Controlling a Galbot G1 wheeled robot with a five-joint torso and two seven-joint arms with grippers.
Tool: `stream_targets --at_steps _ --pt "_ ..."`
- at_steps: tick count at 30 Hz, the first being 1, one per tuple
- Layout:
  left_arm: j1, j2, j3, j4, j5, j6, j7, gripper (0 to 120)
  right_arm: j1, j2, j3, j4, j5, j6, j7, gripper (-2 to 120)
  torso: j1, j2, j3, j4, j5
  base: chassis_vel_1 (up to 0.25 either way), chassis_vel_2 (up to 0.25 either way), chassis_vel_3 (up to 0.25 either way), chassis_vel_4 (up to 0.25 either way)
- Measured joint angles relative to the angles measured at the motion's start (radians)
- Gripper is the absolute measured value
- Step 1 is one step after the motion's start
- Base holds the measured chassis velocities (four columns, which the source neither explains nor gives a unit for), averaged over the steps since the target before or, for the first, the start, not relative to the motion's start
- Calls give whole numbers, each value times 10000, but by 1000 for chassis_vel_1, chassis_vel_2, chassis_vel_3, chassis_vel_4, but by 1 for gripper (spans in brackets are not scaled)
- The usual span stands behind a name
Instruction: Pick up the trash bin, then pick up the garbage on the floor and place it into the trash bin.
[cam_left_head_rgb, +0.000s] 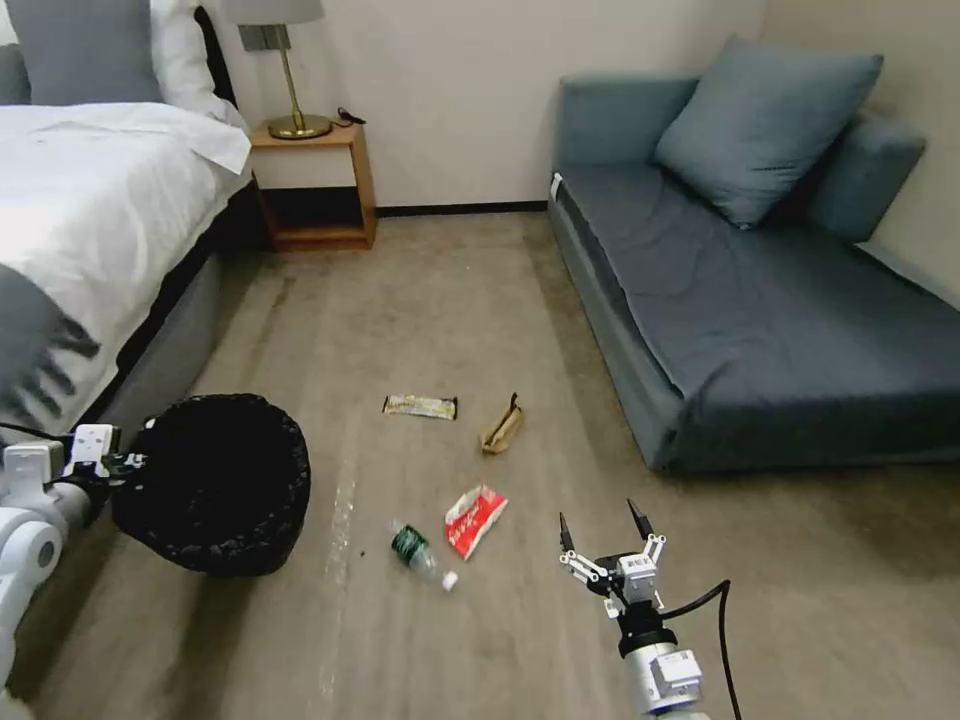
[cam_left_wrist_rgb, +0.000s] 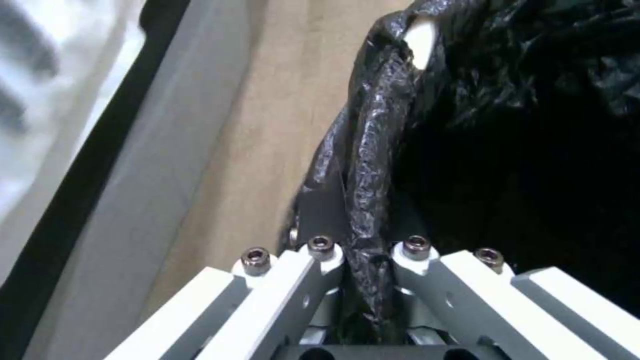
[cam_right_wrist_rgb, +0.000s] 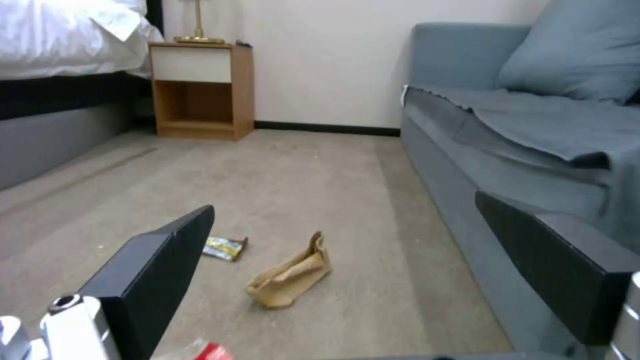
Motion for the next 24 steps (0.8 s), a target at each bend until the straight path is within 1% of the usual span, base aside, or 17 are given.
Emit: stream_targets --at_steps 5,14,17,18,19,20,21,22,23,24 --pt "-1 -28 -5 46 17 5 30 4 -17 4 -73 -1 -36 -7 -51 100 -1 0 -1 6 0 -170 175 172 -173" --pt "16 -69 -42 124 33 5 76 4 -56 -94 -337 -96 -216 -95 -278 100 0 0 0 0 -1 -163 167 162 -155" --pt "46 -69 -58 139 37 5 85 4 28 -527 -658 -299 -200 40 -1214 100 0 -1 1 1 -1 -102 120 96 -120" --pt "46 -69 -58 139 37 5 85 4 28 -527 -658 -299 -200 40 -1214 100 0 -1 1 1 -1 -91 77 84 -114" --pt "51 -69 -56 157 37 11 90 4 183 -986 -906 -509 -386 52 -1830 100 0 0 0 1 -1 -68 18 44 -59" --pt "54 -69 -46 167 37 15 90 4 328 -1322 -1109 -673 -495 -62 -2199 100 0 0 0 -1 -1 0 0 0 0" --pt "59 -71 -38 171 38 18 90 4 445 -1533 -1245 -792 -561 -128 -2422 100 0 0 0 -1 -1 0 0 0 0" --pt "59 -71 -38 171 38 18 90 4 445 -1533 -1245 -792 -561 -128 -2422 100 0 0 0 -1 -1 0 0 0 0" --pt "87 -86 -27 173 40 29 93 4 854 -2104 -1578 -1109 -656 -319 -2896 100 0 0 0 1 1 0 0 0 0" --pt "113 -96 -25 178 44 36 94 4 1153 -2440 -1762 -1303 -667 -468 -3154 100 -1 0 -1 2 0 0 0 0 0"
